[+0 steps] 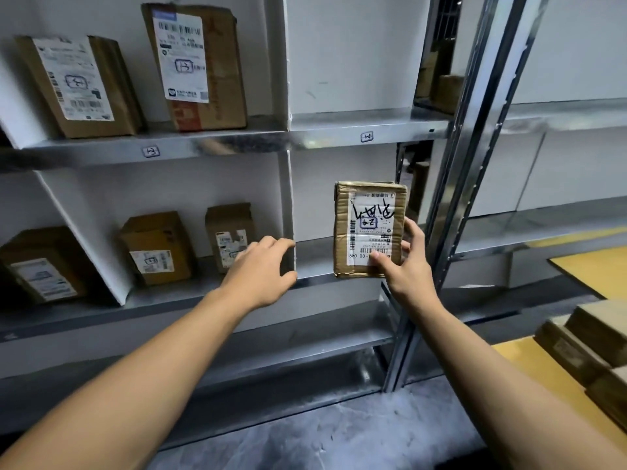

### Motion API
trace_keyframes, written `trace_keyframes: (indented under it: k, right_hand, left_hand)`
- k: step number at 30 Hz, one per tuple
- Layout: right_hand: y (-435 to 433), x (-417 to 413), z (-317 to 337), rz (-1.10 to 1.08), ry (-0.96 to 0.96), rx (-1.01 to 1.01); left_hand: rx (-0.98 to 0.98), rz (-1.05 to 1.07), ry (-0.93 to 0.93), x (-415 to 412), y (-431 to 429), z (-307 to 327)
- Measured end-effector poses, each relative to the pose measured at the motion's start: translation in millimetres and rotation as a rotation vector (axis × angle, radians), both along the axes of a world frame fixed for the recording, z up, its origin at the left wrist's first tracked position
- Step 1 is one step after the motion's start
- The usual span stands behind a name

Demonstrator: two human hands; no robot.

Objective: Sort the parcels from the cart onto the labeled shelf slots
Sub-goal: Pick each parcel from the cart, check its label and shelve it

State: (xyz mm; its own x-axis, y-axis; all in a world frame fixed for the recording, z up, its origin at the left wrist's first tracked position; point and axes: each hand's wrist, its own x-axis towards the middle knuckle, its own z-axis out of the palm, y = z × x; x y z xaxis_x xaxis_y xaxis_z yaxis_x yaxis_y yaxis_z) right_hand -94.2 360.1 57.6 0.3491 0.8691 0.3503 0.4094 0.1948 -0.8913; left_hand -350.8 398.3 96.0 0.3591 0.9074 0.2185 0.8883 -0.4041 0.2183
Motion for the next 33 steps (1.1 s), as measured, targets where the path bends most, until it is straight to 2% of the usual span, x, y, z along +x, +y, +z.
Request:
trace_keyframes:
  k: [4,12,19,28,33]
  right_hand:
    - [47.2,12.6,-20.8,-0.006,0.051,-0.041]
    - [163.8,30.0,-55.4,0.136,0.064,-0.132]
    - [247.1,30.0,-92.8,0.229,0.036,-0.235]
    - [290.8,27.2,-138.9,0.267,0.015,-0.332]
    - [303.7,22.6,-153.6,0.261,0.059,-0.345]
  left_hand:
    - [-0.014,0.010,-0.014,18.9,37.9,-20.8]
    - [-0.102,0.092,0.023,64.9,119.1,-49.9]
    - [-0.174,0.162,-0.039,77.5,158.2,-67.8]
    - [-0.131,0.139,-0.041,71.3,159.1,-81.7]
    - [-0.151,0.114,-0.121,70.5,157.2,-87.8]
